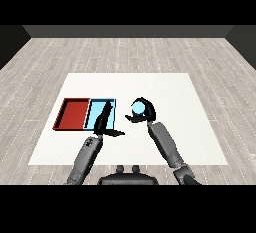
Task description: Pick the blue can and put it in the blue box
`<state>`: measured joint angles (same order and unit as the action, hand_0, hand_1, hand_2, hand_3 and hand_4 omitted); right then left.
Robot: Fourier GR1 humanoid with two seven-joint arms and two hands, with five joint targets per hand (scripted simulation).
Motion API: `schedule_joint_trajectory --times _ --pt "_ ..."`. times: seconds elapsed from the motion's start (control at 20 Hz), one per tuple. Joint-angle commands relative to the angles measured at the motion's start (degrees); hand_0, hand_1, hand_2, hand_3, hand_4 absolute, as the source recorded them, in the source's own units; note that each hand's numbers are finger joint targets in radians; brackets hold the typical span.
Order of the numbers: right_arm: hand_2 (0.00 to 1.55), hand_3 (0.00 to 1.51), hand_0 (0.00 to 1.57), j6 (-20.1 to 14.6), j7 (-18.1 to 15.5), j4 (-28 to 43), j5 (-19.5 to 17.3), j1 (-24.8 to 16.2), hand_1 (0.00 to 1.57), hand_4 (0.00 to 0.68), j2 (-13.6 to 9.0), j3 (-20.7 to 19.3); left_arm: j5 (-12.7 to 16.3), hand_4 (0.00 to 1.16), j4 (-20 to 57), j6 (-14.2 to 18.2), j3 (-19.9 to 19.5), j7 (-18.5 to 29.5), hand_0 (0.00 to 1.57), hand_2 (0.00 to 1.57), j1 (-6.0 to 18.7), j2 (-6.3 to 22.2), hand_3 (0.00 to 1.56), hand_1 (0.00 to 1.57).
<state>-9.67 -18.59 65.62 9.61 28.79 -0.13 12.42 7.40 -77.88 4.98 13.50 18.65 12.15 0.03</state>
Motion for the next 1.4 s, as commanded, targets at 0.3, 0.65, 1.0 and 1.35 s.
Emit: schedule_joint_trajectory --times 0.3,0.65,1.0,1.35 --pt "1.45 1.41 1.40 0.3 4.9 8.6 -1.2 -2.1 1.40 0.662 -0.5 1.7 1.5 0.00 6.0 5.5 5.9 1.1 0.00 0.00 1.9 0.0 0.00 0.00" --pt "1.44 1.40 1.40 -3.2 4.8 10.6 0.1 -3.0 1.40 0.679 0.1 7.1 7.1 0.00 17.4 6.7 8.1 4.5 0.00 0.00 8.9 0.0 0.00 0.00" --pt "1.44 1.41 1.40 -2.5 0.5 5.1 2.2 0.5 1.40 0.666 0.1 7.0 11.8 0.00 17.9 11.6 14.3 3.6 0.00 0.00 11.6 0.0 0.00 0.00" --pt "1.43 1.39 1.41 -3.4 5.5 10.8 -1.2 -1.5 1.41 0.651 0.1 9.3 11.9 0.00 20.6 9.7 12.5 4.6 0.00 0.00 14.6 0.0 0.00 0.00"
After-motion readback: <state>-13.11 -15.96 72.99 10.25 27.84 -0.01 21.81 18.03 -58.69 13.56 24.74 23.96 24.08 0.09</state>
